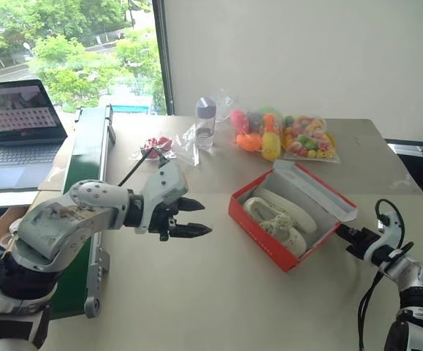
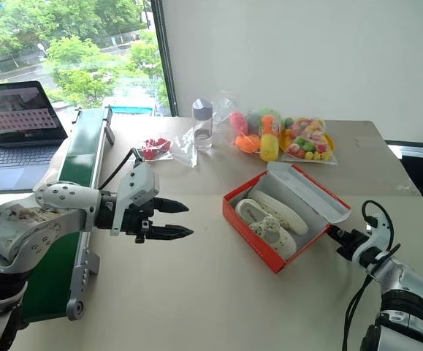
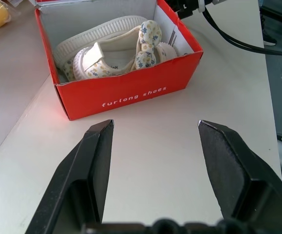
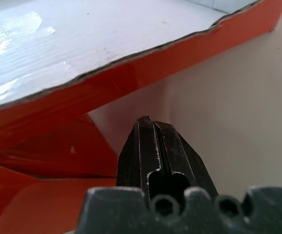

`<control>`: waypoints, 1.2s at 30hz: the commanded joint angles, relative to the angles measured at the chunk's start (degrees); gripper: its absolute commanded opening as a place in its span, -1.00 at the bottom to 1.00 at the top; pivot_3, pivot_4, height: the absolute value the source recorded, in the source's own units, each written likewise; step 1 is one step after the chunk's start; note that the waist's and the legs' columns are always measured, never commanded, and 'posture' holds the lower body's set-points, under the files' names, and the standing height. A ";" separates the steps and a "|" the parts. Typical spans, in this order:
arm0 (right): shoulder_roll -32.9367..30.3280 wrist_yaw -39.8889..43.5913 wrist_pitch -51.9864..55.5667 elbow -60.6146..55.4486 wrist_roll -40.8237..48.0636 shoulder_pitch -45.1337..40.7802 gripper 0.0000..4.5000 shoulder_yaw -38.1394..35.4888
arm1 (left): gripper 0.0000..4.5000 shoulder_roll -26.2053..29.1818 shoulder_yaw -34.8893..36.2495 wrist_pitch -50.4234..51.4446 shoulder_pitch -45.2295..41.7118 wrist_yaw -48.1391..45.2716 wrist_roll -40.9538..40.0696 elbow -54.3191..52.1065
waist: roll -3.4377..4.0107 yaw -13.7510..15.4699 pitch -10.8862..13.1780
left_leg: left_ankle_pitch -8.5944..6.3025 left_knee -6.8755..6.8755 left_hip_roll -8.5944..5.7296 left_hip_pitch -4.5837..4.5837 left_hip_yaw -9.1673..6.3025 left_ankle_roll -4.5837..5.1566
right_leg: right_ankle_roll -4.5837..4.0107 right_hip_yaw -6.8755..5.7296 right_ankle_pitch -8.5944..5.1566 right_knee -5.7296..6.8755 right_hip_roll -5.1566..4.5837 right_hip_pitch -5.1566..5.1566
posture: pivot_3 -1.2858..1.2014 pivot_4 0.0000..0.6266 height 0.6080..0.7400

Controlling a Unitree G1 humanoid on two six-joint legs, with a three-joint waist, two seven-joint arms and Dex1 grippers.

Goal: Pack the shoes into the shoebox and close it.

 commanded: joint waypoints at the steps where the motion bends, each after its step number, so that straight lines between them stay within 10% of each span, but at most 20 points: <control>1: 0.14 1.35 -5.40 2.19 3.64 -3.26 -0.99 -3.57 | 0.30 0.67 1.23 0.56 -1.30 0.17 -0.96 -1.56 | 0.00 -0.18 0.00 | 0.01 0.00 0.00 0.02 0.00 -0.01 | 0.00 0.01 0.00 0.01 0.01 0.01 | 0.03 -0.52 1.00; 13: 0.17 6.93 0.93 -4.66 16.96 -6.30 -0.99 -10.04 | 0.30 1.69 1.13 1.35 -2.44 -0.48 -1.70 -1.37 | 0.03 -0.12 0.02 | 0.00 -0.01 0.03 0.02 0.01 -0.01 | 0.43 0.05 0.27 -0.03 0.05 0.01 | 0.03 -0.52 1.00; 36: -0.45 8.31 25.92 -38.22 24.58 -1.36 -0.99 6.65 | 0.30 2.95 -0.09 -0.27 -1.28 0.02 0.71 -2.08 | 0.06 -0.11 0.04 | 0.00 -0.03 0.05 -0.01 0.04 -0.01 | 0.41 0.05 0.28 0.00 0.03 -0.06 | 0.03 -0.52 1.00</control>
